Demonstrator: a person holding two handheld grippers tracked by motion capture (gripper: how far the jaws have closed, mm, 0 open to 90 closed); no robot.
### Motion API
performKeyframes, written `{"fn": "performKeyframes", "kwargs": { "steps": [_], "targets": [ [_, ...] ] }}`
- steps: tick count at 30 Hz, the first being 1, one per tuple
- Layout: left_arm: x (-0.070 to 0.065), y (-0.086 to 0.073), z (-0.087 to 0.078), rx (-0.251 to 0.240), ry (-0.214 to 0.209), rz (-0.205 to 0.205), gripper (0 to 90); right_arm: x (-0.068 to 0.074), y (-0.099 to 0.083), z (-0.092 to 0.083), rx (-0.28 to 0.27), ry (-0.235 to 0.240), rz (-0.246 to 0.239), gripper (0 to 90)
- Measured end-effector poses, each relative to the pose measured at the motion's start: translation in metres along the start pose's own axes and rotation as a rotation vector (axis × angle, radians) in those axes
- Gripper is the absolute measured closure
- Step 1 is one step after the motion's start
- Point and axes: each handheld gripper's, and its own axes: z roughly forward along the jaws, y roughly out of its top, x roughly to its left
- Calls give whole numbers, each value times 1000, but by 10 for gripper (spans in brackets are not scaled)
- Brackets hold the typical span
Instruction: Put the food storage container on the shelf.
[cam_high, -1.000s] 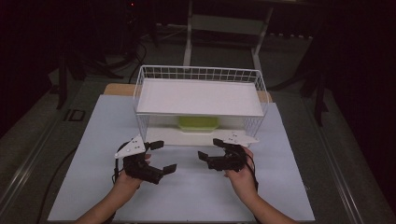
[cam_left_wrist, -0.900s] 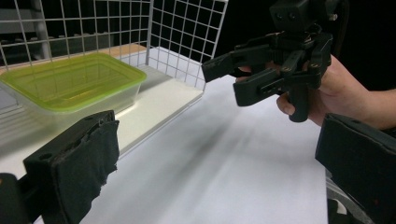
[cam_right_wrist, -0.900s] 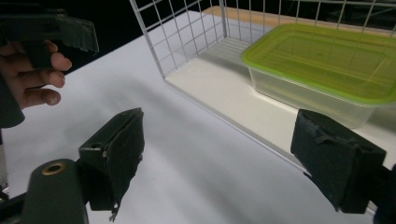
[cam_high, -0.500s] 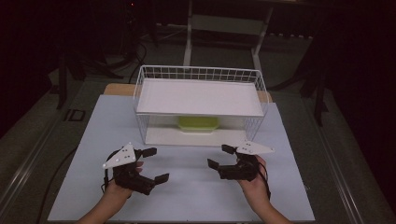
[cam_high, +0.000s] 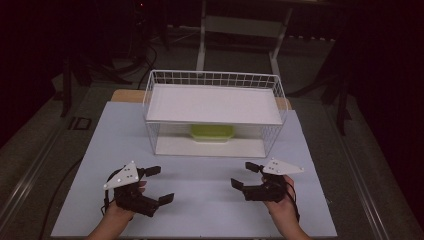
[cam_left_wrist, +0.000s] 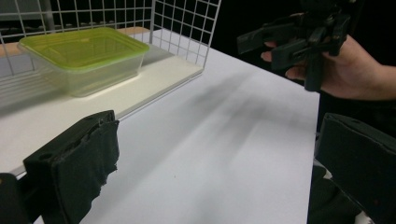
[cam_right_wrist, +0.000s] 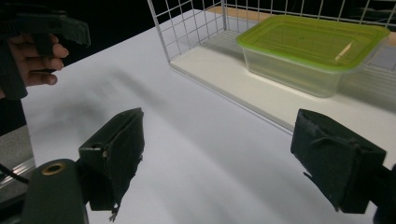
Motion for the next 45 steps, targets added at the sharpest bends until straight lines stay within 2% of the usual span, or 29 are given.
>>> {"fn": "performKeyframes", "kwargs": {
  "steps": [3,7,12,14,18,22,27,30,33,35,45],
  "targets": [
    [-1,-3,1,7,-6,-1,3,-2,-3,-5,-7,1,-5,173],
    [-2,-7,3,15,-11,15,3,-3,-8,-10,14,12,-47,173],
    [-3,-11,7,25,-16,27,3,-8,-17,-13,33,39,-55,172],
    [-2,-13,9,33,-44,19,3,-9,-20,-14,45,40,-70,172],
    [-1,-17,13,62,-44,39,3,-14,-27,-16,40,82,-83,172],
    [-1,-21,16,71,-42,50,3,-18,-32,-15,46,111,-93,172],
    [0,-25,17,55,-61,51,3,-19,-36,-14,42,120,-120,172],
    [-1,-27,19,60,-64,74,3,-21,-40,-11,53,125,-120,171],
    [-3,-29,19,45,-71,95,3,-23,-44,-8,71,147,-103,172],
    [-5,-28,19,40,-76,100,3,-23,-44,-6,77,150,-109,172],
    [-3,-25,16,-14,-88,76,3,-21,-38,-10,24,153,-137,173]
  ]
}}
